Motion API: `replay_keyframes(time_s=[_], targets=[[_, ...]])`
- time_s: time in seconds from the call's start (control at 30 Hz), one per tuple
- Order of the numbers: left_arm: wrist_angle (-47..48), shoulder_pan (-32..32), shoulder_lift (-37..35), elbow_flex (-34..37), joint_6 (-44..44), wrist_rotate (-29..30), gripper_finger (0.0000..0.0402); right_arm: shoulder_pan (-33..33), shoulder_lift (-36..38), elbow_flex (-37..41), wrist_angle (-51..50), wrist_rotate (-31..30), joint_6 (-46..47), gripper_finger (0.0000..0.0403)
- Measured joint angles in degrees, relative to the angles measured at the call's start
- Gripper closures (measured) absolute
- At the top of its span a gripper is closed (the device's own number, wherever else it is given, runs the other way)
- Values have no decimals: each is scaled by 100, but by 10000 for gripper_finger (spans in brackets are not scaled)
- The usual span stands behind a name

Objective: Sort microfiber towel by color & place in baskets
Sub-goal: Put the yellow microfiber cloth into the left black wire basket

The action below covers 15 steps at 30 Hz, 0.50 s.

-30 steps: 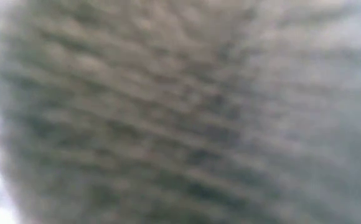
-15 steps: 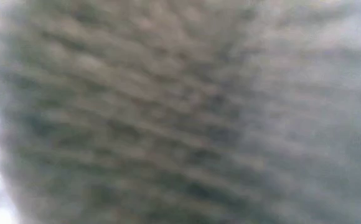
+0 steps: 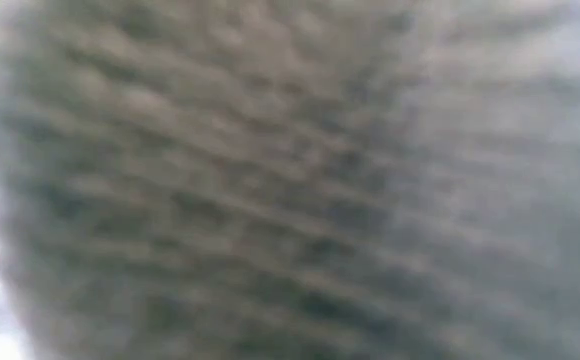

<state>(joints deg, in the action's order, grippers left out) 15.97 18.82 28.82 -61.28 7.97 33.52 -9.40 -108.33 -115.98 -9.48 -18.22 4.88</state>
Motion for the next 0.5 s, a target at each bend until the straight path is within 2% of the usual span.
replay_keyframes(time_s=[0.5], targets=[[23, -1, -213, 0, -179, -11, 251, -352, -508, -4, 909, 89, 648, 390]])
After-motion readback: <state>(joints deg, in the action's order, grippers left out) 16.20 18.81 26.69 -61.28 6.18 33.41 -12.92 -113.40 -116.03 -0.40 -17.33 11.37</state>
